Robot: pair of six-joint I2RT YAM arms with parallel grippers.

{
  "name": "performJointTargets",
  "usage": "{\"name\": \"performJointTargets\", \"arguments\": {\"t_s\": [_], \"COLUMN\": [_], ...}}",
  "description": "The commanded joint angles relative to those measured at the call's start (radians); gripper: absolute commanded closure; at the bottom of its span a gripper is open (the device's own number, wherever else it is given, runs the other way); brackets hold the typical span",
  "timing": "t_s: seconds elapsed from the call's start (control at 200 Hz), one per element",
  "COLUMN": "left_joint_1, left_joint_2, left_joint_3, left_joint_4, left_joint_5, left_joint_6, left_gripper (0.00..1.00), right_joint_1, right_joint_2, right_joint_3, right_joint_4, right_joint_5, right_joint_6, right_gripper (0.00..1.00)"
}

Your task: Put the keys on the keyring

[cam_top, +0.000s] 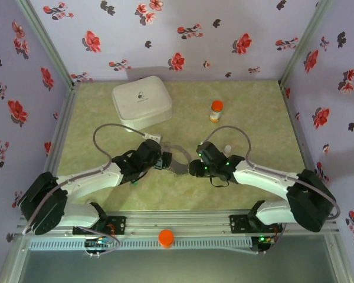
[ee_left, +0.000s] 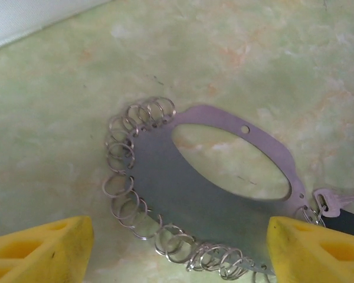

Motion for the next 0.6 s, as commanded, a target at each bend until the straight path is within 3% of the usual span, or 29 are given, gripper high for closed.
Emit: {"name": "performJointTargets", "arguments": {"t_s": [0.0,0.595], "left_joint_1": [-0.010,-0.010], "left_joint_2": [0.033,0.035], "left_joint_3": [-0.021,-0.066], "left_joint_4": [0.078,0.132], "left_joint_5": [0.020,0.016], "left_joint_6": [-0.073,-0.089], "left_gripper": [0.24,0.21], "right_joint_1": [-0.012,-0.046], "right_joint_2": [0.057,0.173], "right_joint_3": [-0.018,-0.103], "right_joint_4": [0.069,0.330], "right_joint_5": [-0.058,-0.126], "right_joint_6": [0.088,0.154], "right_gripper": [0.69,0.78]}}
